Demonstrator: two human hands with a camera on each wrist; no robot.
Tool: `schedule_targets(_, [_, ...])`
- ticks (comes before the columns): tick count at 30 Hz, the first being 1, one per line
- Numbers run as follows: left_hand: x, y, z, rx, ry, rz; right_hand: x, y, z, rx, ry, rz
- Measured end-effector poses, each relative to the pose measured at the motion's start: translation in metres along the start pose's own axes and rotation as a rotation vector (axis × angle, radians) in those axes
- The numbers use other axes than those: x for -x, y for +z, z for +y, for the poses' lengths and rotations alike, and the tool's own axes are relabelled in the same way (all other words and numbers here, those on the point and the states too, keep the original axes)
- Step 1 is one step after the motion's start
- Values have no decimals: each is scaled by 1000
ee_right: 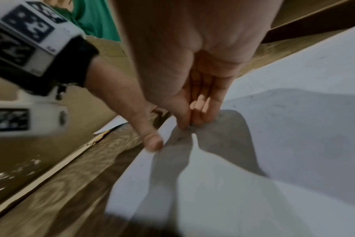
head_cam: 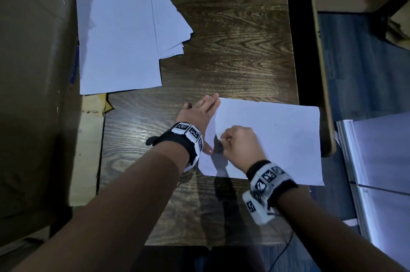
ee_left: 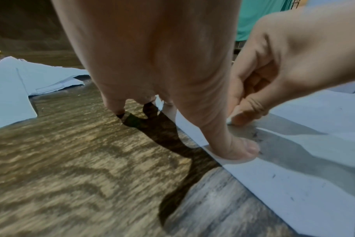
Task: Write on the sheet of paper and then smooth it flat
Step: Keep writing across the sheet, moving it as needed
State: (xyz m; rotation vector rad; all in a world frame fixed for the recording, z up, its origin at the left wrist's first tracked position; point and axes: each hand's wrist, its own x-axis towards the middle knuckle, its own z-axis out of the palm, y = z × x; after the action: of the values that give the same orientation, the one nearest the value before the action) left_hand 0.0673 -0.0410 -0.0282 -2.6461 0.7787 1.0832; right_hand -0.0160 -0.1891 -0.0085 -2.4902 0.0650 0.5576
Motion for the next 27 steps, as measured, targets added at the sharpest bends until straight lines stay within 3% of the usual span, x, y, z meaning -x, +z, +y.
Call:
schedule_targets(5, [-2,1,0,-18,-9,4,-69,-21,0,-15,95,167])
schedule_targets(8, [-1,-1,2,-28,-12,-11,-49,-13,5,-1,74,167])
schedule_targets(12, [0,-1,4,-10,-17,6,-1,-1,12,57,-24,12])
schedule_targets(17, [0,0,3,-18,-12,35,-58,-18,5,115,18,153])
schedule_targets(19, [1,-1,2,0,5,25,-54,-17,6,82,29,182])
schedule_targets(24, [1,-3,1,41,21,-11,2,-1,13,121,-65,36])
schedule_targets(27, [1,-5,-2,51,25,-26,-35,-13,9,167,-49,103])
